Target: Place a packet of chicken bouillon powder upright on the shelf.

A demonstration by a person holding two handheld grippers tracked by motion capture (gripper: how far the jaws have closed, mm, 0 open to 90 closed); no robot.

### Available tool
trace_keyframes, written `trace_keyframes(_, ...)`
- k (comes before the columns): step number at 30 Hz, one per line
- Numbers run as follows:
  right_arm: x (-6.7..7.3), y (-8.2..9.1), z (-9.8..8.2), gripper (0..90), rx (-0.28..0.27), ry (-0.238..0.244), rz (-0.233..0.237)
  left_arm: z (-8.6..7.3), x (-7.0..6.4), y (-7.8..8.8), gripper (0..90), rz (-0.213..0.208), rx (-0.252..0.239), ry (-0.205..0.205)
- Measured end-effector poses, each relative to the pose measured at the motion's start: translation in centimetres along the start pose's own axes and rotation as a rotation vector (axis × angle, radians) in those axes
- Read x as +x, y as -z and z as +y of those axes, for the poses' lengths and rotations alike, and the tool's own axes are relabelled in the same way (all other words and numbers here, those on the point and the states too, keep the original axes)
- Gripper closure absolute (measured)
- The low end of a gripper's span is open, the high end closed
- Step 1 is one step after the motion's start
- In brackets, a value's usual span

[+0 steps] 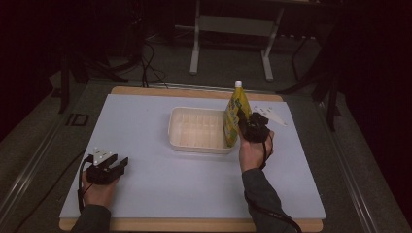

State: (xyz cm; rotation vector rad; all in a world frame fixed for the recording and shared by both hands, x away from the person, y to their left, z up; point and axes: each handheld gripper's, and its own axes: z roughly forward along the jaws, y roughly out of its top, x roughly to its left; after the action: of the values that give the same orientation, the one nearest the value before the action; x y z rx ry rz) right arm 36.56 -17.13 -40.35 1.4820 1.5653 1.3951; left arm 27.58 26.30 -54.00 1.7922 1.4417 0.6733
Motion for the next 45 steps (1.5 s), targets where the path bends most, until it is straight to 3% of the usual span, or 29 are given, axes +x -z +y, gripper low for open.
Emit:
trace_keyframes(15, -0.1, -0.5, -1.0, 90.0, 0.031, 0.008, -0.002, 0.0, 0.0, 0.0, 53.2, 0.0, 0.002, 0.0)
trace_keyframes(34, -0.2, -1.3, -0.8, 89.4, 0.168, 0.063, 0.006, 0.0, 0.0, 0.0, 53.1, 0.001, 0.002, -0.001)
trace_keyframes(42, -0.4, -1.3, -0.7, 82.7, 0.206, 0.079, 0.032, 0.0, 0.0, 0.0, 53.1, 0.001, 0.002, 0.001)
trace_keyframes(45, -0.6, -1.0, -0.7, 71.5, 0.206, 0.078, 0.065, 0.0, 0.0, 0.0, 53.1, 0.001, 0.003, 0.001)
